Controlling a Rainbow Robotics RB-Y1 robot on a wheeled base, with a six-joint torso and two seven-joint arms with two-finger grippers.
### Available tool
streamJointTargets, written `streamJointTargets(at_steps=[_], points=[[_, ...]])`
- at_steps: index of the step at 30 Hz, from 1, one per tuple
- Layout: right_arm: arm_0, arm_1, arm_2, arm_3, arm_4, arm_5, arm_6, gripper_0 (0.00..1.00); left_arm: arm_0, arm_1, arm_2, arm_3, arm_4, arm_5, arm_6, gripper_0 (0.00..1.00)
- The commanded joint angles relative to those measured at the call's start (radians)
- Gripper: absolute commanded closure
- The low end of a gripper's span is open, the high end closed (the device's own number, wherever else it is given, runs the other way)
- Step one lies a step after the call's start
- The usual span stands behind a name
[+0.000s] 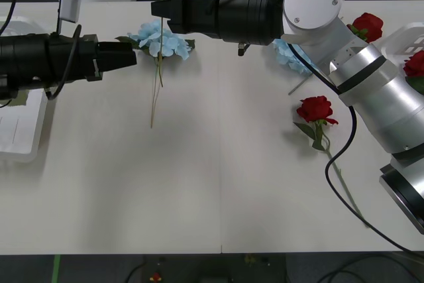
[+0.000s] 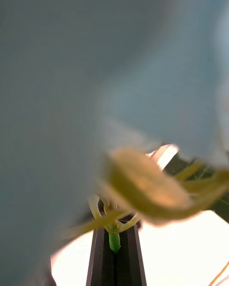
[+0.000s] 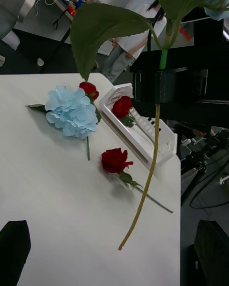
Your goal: Put the red flowers into the right box and the blue flowers into the left box
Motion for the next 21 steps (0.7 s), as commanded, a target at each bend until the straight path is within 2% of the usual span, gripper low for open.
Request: streamJointTargets(at_steps=[1,12,13,14,16,17,21], points=[[-0.055,0.027,0.011,-0.021,-0.003,-0.015,-0.034,1.00,-0.072,-0.068,-0.001,-0.025,-0.053,0.018,0.062,0.00],[-0.055,0.024,0.013,-0.021,-0.006,-0.015,-0.039,1.00,-0.095,-0.177,-0.001,-0.025,-0.134,0.038,0.119,0.00],[-0.055,0.022,0.013,-0.021,-0.008,-0.015,-0.040,1.00,-0.095,-0.185,-0.001,-0.025,-0.136,0.040,0.124,0.03],[-0.055,0.022,0.013,-0.021,-0.008,-0.015,-0.040,1.00,-0.097,-0.188,-0.003,-0.025,-0.136,0.041,0.127,0.20],[-0.055,0.020,0.013,-0.021,-0.008,-0.015,-0.042,1.00,-0.097,-0.198,-0.001,-0.025,-0.138,0.046,0.135,0.97],[-0.055,0.020,0.013,-0.021,-0.008,-0.015,-0.043,1.00,-0.099,-0.202,-0.001,-0.025,-0.139,0.049,0.138,1.00],[-0.055,0.020,0.013,-0.021,-0.010,-0.015,-0.045,1.00,-0.102,-0.202,-0.003,-0.025,-0.144,0.049,0.142,1.00]])
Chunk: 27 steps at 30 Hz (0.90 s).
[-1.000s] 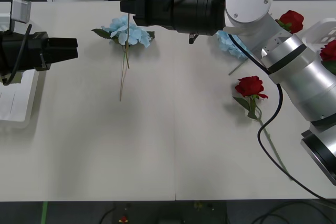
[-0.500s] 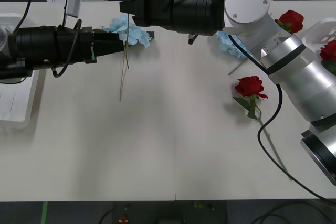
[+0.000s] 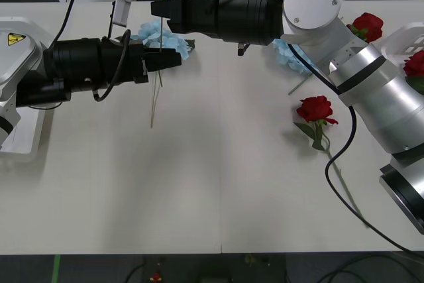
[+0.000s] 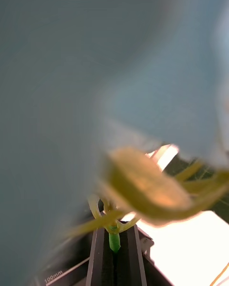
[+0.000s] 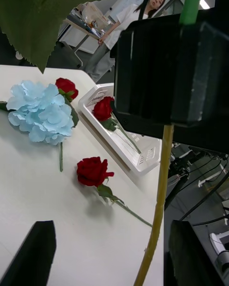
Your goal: Put the red flowers into the right box and the blue flowers into the left box
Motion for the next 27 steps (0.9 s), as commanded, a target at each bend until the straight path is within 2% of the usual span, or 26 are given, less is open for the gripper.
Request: streamJointTargets(at_steps=[1,24,25,26,27], points=[[-0.055,0.020,0.012,-0.021,-0.010,-0.014,-0.043,1.00,-0.055,-0.013,-0.001,-0.025,-0.008,0.009,0.048,1.00],[-0.055,0.011,0.012,-0.021,-0.023,-0.014,-0.054,0.99,-0.055,0.010,0.001,-0.025,0.022,0.014,0.063,1.00],[-0.055,0.011,0.012,-0.021,-0.024,-0.014,-0.056,0.88,-0.055,0.010,0.001,-0.025,0.022,0.014,0.063,1.00],[-0.055,0.011,0.012,-0.021,-0.024,-0.014,-0.059,0.57,-0.055,0.011,0.001,-0.025,0.025,0.014,0.065,1.00],[-0.055,0.009,0.012,-0.021,-0.024,-0.016,-0.063,0.39,-0.055,0.011,0.001,-0.025,0.026,0.014,0.065,1.00]])
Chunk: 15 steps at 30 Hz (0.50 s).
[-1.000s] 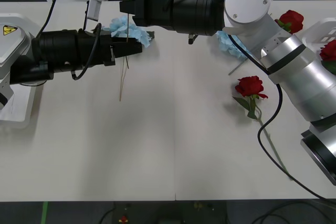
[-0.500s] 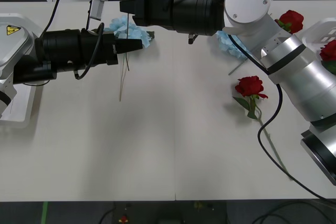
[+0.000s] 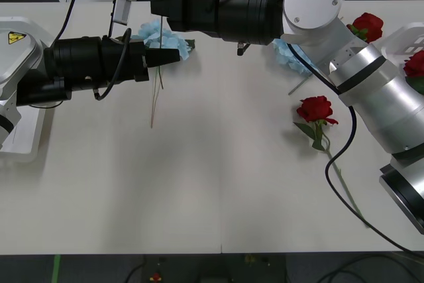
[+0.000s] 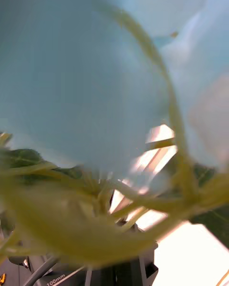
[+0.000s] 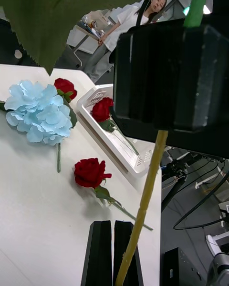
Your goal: Put the red flowers into the right box and the blue flowers into the left box
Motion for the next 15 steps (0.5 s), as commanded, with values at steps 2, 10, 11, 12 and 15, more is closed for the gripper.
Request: streamJointTargets(at_steps=[2,10,11,12,15], points=[[-0.055,0.005,0.012,-0.022,-0.017,-0.009,-0.038,0.24,-0.051,0.014,0.001,-0.025,0.026,0.012,0.043,1.00],[-0.055,-0.010,0.012,-0.022,-0.019,-0.021,-0.049,0.10,-0.051,0.026,0.001,-0.025,0.040,0.009,0.051,1.00],[-0.055,-0.012,0.012,-0.022,-0.019,-0.021,-0.049,0.09,-0.051,0.029,0.001,-0.025,0.042,0.009,0.051,1.00],[-0.057,-0.017,0.012,-0.022,-0.019,-0.021,-0.049,0.09,-0.051,0.034,-0.001,-0.025,0.045,0.009,0.051,1.00],[-0.055,-0.030,0.012,-0.024,-0.019,-0.021,-0.046,0.09,-0.051,0.052,0.001,-0.025,0.052,0.009,0.054,1.00]])
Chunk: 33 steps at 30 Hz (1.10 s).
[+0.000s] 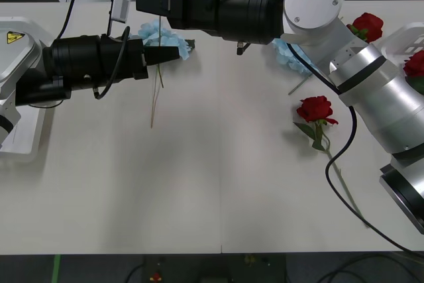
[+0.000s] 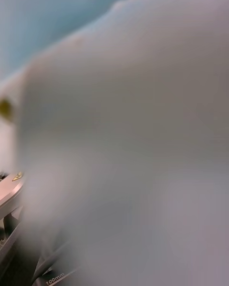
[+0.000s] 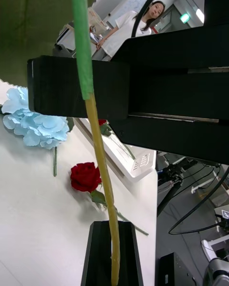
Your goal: Put the red flowers into the right box and the blue flowers into the left box
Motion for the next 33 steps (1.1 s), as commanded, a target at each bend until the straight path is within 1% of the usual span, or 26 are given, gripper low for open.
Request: streamJointTargets(at_steps=[1,4,5,6,7,10,11,15,16,18,21,24,25,29,33], points=[[-0.055,-0.037,0.012,-0.025,-0.014,0.000,-0.020,0.09,-0.051,0.062,0.001,-0.025,0.029,0.008,0.047,1.00],[-0.058,-0.066,0.012,-0.025,-0.014,0.039,-0.026,0.09,-0.046,0.097,0.001,-0.025,0.030,0.005,0.047,1.00],[-0.058,-0.072,0.012,-0.025,-0.014,0.052,-0.028,0.09,-0.040,0.111,0.001,-0.025,0.033,0.005,0.047,1.00],[-0.058,-0.093,0.012,-0.025,-0.014,0.086,-0.032,0.09,-0.021,0.148,0.006,-0.025,0.053,0.004,0.044,1.00],[-0.058,-0.098,0.012,-0.025,-0.014,0.093,-0.034,0.09,-0.018,0.154,0.007,-0.025,0.056,0.005,0.044,1.00],[-0.060,-0.161,0.014,-0.027,0.000,0.225,-0.109,0.09,0.035,0.241,0.050,-0.025,0.058,0.004,0.036,1.00],[-0.060,-0.172,0.012,-0.028,0.007,0.250,-0.124,0.09,0.045,0.258,0.058,-0.025,0.058,0.004,0.036,1.00],[-0.060,-0.251,0.020,-0.082,0.127,0.449,-0.264,0.09,0.127,0.389,0.118,-0.025,0.039,0.011,0.052,1.00],[-0.060,-0.259,0.024,-0.093,0.144,0.475,-0.288,0.09,0.141,0.407,0.127,-0.025,0.032,0.014,0.055,1.00],[-0.058,-0.300,0.055,-0.136,0.211,0.563,-0.385,0.09,0.192,0.468,0.160,-0.021,0.004,0.025,0.065,1.00],[-0.055,-0.340,0.099,-0.183,0.277,0.644,-0.471,0.09,0.252,0.524,0.213,-0.009,-0.031,0.041,0.073,1.00],[-0.052,-0.385,0.141,-0.236,0.372,0.747,-0.552,0.09,0.298,0.554,0.297,0.048,-0.122,0.044,0.078,1.00],[-0.050,-0.389,0.144,-0.240,0.388,0.762,-0.561,0.09,0.301,0.557,0.309,0.063,-0.142,0.044,0.078,1.00],[-0.035,-0.402,0.149,-0.248,0.471,0.862,-0.603,0.09,0.299,0.571,0.401,0.172,-0.324,0.037,0.072,1.00],[-0.007,-0.396,0.152,-0.248,0.615,0.948,-0.595,0.04,0.299,0.570,0.487,0.253,-0.495,0.039,0.078,1.00]])
